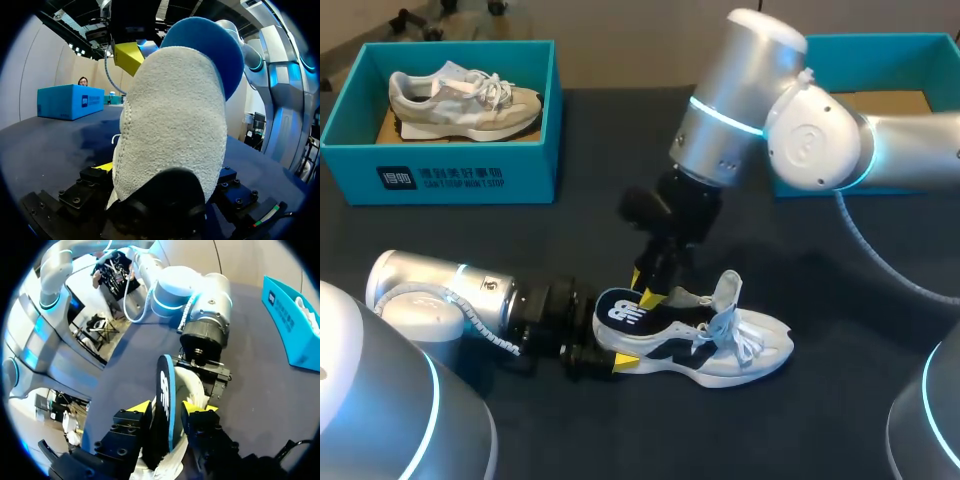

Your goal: Take the shoe out of the shoebox, open the shoe tongue, remove and reinsert the insole, then place the shoe into the shoebox

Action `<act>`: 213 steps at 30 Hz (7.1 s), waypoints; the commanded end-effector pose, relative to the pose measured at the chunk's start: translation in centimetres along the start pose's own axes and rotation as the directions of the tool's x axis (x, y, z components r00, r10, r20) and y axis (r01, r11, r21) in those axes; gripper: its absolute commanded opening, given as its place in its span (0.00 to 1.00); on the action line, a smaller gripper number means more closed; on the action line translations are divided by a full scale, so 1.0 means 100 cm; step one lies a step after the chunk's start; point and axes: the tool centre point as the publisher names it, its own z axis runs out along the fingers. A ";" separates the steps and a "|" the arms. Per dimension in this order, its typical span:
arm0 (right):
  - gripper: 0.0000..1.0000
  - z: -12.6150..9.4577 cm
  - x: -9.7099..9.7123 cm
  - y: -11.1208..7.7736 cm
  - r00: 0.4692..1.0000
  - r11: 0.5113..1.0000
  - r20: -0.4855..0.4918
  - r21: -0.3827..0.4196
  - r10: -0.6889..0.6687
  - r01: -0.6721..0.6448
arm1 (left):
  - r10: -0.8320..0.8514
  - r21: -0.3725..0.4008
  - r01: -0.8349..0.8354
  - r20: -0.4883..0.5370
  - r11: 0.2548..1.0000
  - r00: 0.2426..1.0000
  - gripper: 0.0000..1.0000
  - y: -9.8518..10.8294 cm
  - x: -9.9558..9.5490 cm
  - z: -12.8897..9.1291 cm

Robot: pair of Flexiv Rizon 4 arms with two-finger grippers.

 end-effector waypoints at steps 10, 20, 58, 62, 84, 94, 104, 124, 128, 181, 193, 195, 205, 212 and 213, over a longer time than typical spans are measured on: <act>0.40 0.004 -0.006 -0.012 0.998 0.998 -0.065 -0.049 0.024 -0.027 | -0.001 -0.002 0.001 0.002 1.000 1.000 0.00 0.005 0.000 -0.001; 0.39 0.011 -0.010 -0.012 0.996 0.997 -0.077 -0.058 0.049 -0.054 | -0.001 -0.002 0.001 0.002 1.000 1.000 0.00 0.005 0.000 -0.001; 0.16 0.028 0.002 -0.015 0.985 0.990 -0.130 -0.073 0.112 -0.122 | -0.001 -0.002 0.001 0.002 1.000 1.000 0.00 0.005 0.000 -0.001; 0.05 0.027 0.006 -0.015 0.985 0.990 -0.132 -0.072 0.113 -0.124 | -0.001 -0.002 0.001 0.002 1.000 1.000 0.00 0.005 0.000 -0.001; 0.00 -0.015 0.000 0.016 0.999 0.990 0.002 -0.137 0.040 -0.039 | -0.001 -0.002 0.001 0.002 1.000 1.000 0.00 0.005 0.000 -0.001; 0.00 -0.015 0.000 0.016 0.999 0.990 0.002 -0.137 0.040 -0.039 | -0.001 -0.002 0.001 0.002 1.000 1.000 0.00 0.005 0.000 -0.001; 0.00 -0.018 -0.021 0.047 0.999 0.977 0.019 -0.209 -0.044 0.047 | -0.001 -0.002 0.001 0.002 1.000 1.000 0.00 0.005 0.000 -0.001; 0.00 -0.106 0.009 0.091 0.990 0.917 0.135 -0.390 -0.034 0.085 | -0.001 -0.002 0.001 0.002 1.000 1.000 0.00 0.005 0.000 -0.001; 0.00 -0.124 0.019 0.096 0.986 0.870 0.153 -0.474 -0.070 0.136 | -0.001 -0.002 0.001 0.002 1.000 1.000 0.00 0.005 0.000 -0.001; 0.00 -0.233 0.099 0.119 0.992 0.646 0.069 -0.763 0.105 -0.016 | -0.001 -0.002 0.001 0.002 1.000 1.000 0.00 0.005 0.000 -0.001; 0.00 -0.245 0.153 0.137 0.983 0.553 0.033 -0.830 0.179 -0.073 | -0.001 -0.002 0.001 0.002 1.000 1.000 0.00 0.005 0.000 -0.001; 0.00 -0.247 0.160 0.138 0.985 0.530 0.024 -0.845 0.173 -0.072 | -0.001 -0.002 0.001 0.002 1.000 1.000 0.00 0.005 0.000 -0.001; 0.00 -0.252 0.184 0.117 0.967 0.452 0.020 -0.886 0.255 -0.101 | -0.001 -0.002 0.001 0.002 1.000 1.000 0.00 0.005 0.000 -0.001; 0.00 -0.249 0.201 0.109 0.942 0.432 0.011 -0.891 0.337 -0.144 | -0.001 -0.002 0.001 0.002 1.000 1.000 0.00 0.005 0.000 -0.001; 0.00 -0.248 0.203 0.107 0.941 0.430 0.011 -0.891 0.338 -0.144 | -0.001 -0.002 0.001 0.002 1.000 1.000 0.00 0.005 0.000 -0.001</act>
